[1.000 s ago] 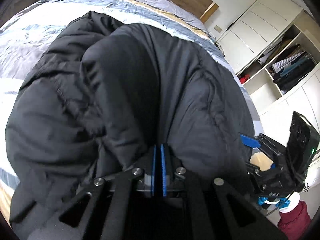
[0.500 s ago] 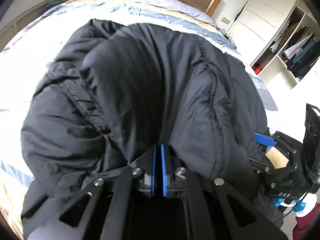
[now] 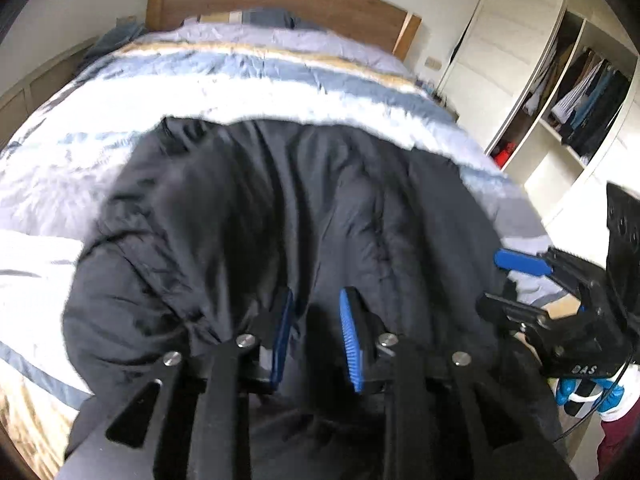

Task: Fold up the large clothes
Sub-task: 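Lay the held hem over the hood with both grippers, release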

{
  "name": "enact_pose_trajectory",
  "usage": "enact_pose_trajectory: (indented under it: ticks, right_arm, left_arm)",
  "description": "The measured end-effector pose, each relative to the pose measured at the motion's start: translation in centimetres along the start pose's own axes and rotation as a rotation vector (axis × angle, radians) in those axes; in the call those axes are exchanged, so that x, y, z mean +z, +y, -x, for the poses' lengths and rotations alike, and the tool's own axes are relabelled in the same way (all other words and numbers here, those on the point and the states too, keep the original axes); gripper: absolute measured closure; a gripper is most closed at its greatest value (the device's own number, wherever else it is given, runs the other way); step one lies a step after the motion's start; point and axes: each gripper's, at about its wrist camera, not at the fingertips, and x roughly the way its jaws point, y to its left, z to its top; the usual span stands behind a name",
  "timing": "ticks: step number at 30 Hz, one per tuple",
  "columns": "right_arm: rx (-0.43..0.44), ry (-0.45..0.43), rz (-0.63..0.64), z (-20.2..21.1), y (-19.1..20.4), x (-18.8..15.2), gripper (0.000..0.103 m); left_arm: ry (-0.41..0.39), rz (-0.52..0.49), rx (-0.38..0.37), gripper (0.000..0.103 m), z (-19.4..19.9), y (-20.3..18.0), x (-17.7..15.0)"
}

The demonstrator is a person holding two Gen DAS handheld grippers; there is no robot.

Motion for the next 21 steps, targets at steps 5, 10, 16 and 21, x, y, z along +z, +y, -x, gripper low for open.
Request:
enact_pose_trajectory:
  ticks: [5,10,16,21]
  right_arm:
    - [0.005,0.072,-0.035,-4.3,-0.8,-2.7,0.031]
    - [0.0,0.081,-0.045,-4.1,-0.6,-3.0,0.031]
    - [0.011,0.037,-0.084,-0.2,-0.1,-4.2,0.032]
    - [0.013,-0.005,-0.115,3.8,0.7,-6.7,0.032]
  left_arm:
    - [0.06,-0.025,0.048,0.079,-4.2,0.5,-1.7]
    - [0.059,-0.027,0.079,0.079,-3.5,0.0,-1.2]
    - [-0.02,-0.025,0.141,0.074,1.4,-1.5,-2.4]
    - [-0.071,-0.03,0.176,0.06,5.8,-2.6,-4.5]
